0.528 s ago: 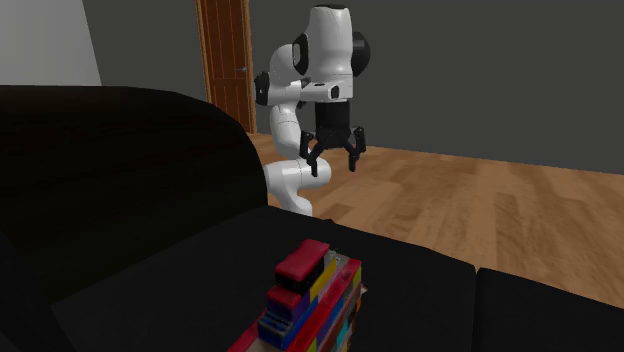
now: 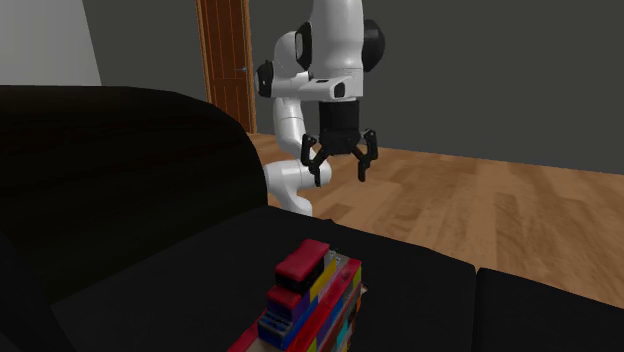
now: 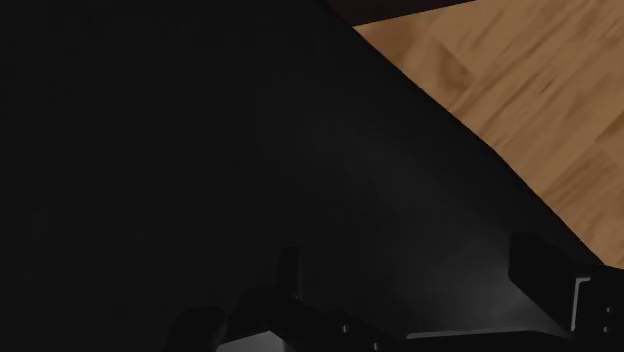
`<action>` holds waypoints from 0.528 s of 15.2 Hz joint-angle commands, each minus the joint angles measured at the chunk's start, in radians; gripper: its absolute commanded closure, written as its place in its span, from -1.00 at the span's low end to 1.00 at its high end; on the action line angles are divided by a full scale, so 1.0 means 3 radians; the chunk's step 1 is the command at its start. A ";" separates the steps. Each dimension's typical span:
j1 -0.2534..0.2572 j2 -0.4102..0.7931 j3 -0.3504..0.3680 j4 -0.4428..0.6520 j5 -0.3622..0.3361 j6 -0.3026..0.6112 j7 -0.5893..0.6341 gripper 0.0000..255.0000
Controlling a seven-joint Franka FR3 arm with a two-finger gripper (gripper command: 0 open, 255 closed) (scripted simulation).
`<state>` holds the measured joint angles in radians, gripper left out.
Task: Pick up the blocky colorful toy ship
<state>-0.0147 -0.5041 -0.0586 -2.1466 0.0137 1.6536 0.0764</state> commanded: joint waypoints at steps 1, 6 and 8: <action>-0.0029 0.0261 -0.0027 0.0221 0.0004 0.0026 0.0047 -1.00; -0.0096 0.0937 -0.0105 0.0882 0.0034 0.0004 0.0150 -1.00; -0.0124 0.1210 -0.0140 0.1179 0.0055 -0.0035 0.0186 -1.00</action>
<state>-0.0486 -0.1871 -0.0966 -1.8419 0.0264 1.6483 0.1239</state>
